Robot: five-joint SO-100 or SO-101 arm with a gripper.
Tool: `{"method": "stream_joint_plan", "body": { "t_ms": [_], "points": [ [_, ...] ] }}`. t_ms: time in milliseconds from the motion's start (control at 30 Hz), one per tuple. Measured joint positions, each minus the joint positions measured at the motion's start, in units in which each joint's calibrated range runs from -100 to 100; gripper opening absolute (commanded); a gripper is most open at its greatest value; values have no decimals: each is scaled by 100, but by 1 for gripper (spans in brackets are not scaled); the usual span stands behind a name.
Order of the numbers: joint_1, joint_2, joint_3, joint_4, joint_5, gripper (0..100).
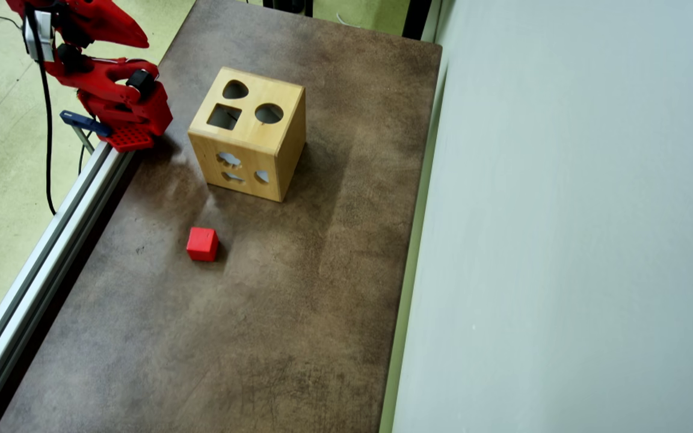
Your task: Pick and place the red cube on the square hole
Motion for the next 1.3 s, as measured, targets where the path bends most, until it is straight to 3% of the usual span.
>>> {"method": "stream_joint_plan", "body": {
  "t_ms": [333,467,1300],
  "points": [
    [1344,3034,-1752,0,0,2],
    [1595,3525,-1797,0,0,2],
    [2091,6246,-1797,-8,0,2]
  ]
}}
